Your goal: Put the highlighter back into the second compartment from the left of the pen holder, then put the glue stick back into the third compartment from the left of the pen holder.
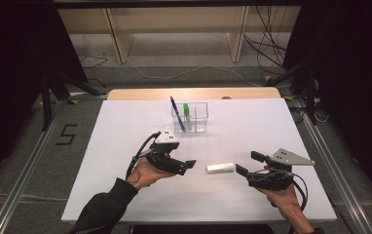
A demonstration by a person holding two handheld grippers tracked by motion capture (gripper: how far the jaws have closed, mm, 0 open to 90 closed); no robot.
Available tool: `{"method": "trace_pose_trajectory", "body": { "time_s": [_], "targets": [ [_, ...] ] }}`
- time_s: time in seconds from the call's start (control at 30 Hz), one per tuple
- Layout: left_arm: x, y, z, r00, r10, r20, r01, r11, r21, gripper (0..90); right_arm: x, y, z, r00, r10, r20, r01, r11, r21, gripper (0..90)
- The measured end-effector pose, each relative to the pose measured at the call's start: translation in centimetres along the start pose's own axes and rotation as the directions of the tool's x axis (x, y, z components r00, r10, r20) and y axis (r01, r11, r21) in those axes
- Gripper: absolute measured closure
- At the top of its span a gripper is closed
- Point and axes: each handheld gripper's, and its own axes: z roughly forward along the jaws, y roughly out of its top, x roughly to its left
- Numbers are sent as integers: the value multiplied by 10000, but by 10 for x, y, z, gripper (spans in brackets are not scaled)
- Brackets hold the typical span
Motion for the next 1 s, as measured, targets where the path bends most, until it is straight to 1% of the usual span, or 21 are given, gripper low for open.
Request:
{"method": "trace_pose_trajectory", "body": {
  "time_s": [0.03,0.07,0.2,0.23,0.33,0.47,0.5,0.6,0.63,0.67,0.73,0.83,1.0],
  "targets": [
    [0,1,2,10000,-11,-25,11,10000,6,120,0,0,0,10000,8,-11,-8,10000,-14,206],
    [0,1,3,10000,80,-37,-79,9999,91,120,0,-1,-1,10000,46,-1,-46,10000,7,206],
    [-1,4,7,10000,59,37,-60,9997,237,121,1,-3,-2,10000,44,-1,-44,10000,17,206],
    [0,5,7,9999,166,23,-166,9995,280,121,1,-3,-2,10000,-1,15,1,10000,-3,206],
    [-1,5,9,9999,141,72,-143,9995,271,123,2,-3,-3,10000,-33,41,33,10000,-15,206],
    [-2,8,12,9998,180,123,-185,9990,399,125,1,-4,-5,10000,44,76,-44,10000,-44,206],
    [-2,9,14,9998,171,134,-176,9990,423,125,1,-4,-5,10000,44,76,-44,10000,-44,206],
    [-4,13,19,9993,334,196,-345,9977,576,126,1,-6,-7,10000,50,63,-50,10000,5,206],
    [-6,13,21,9994,276,208,-287,9982,535,126,1,-6,-7,9999,82,64,-82,10000,-12,206],
    [-6,14,21,9991,372,212,-384,9973,622,126,1,-6,-8,10000,67,69,-67,10000,-8,206],
    [-6,15,23,9989,401,231,-414,9972,622,126,1,-7,-8,9999,55,90,-55,10000,-7,206],
    [-7,17,27,9992,338,235,-352,9972,653,128,1,-7,-8,9999,66,93,-66,10000,2,206],
    [-10,22,34,9982,502,325,-527,9955,788,131,1,-7,-8,10000,-5,94,4,10000,49,205]
  ]
}}
